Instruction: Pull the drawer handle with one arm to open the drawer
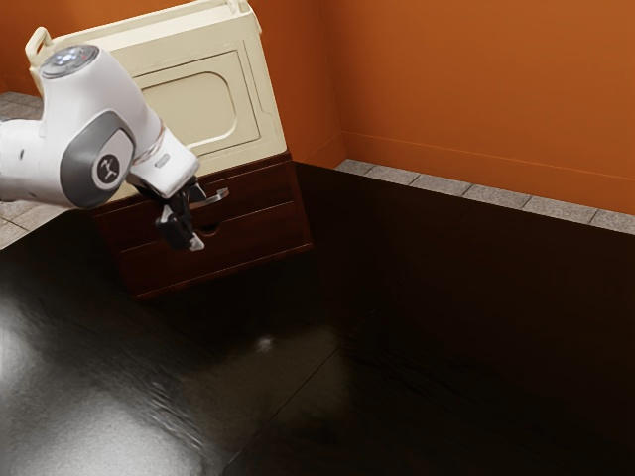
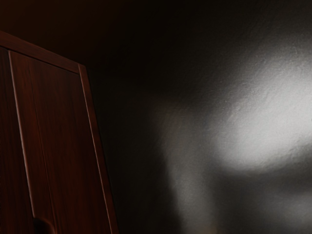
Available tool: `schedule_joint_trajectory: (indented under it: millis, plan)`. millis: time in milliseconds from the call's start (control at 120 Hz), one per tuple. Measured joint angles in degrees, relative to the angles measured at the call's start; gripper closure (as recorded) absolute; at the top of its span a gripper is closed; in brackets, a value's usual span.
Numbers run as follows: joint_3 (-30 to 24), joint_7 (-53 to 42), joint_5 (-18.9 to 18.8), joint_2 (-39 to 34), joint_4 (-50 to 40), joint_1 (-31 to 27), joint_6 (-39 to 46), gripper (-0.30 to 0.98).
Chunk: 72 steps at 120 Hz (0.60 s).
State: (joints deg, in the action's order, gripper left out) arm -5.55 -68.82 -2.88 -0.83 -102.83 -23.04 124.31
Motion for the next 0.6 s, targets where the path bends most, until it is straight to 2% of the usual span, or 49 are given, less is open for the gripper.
schedule_joint_trajectory:
  millis: [600]
  plan:
    - [3.5,-5.5,0.2,8.0,7.3,-0.1,0.5,0.0]
